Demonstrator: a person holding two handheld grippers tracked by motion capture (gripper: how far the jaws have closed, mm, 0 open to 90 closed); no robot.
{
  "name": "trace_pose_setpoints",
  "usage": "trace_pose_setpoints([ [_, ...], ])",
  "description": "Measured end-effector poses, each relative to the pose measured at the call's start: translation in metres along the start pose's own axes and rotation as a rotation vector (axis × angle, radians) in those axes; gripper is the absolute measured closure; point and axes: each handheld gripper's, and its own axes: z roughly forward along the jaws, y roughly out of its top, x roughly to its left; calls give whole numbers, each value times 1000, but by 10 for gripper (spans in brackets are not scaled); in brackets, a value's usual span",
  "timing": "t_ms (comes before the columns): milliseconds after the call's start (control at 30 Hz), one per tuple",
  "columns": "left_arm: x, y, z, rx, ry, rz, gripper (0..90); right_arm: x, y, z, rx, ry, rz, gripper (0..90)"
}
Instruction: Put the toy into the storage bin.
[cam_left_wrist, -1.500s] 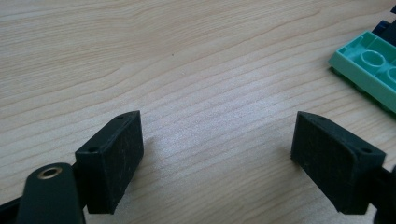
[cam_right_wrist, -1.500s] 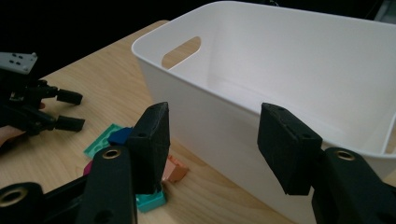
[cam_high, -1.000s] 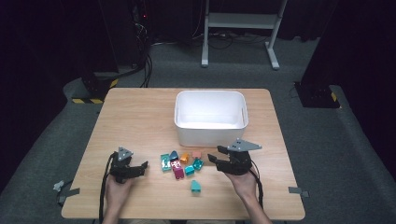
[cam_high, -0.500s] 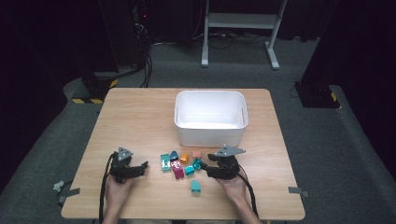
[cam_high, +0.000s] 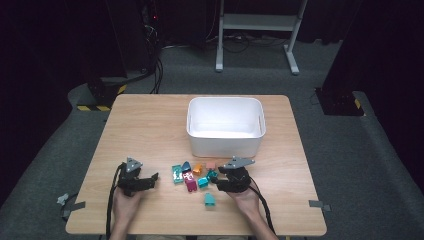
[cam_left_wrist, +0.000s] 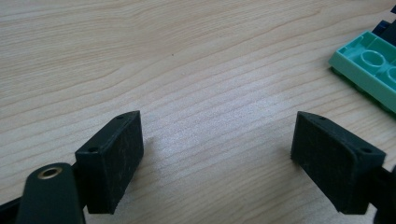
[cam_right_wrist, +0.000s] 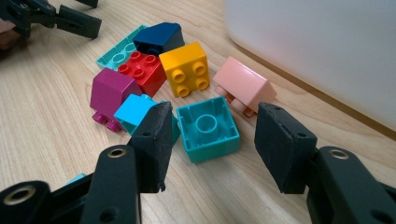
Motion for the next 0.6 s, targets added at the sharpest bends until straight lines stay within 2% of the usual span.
trace_pose_setpoints([
  [600, 0, 0, 0, 0, 0, 0, 170, 2, 0, 16, 45, 1, -31, 513],
])
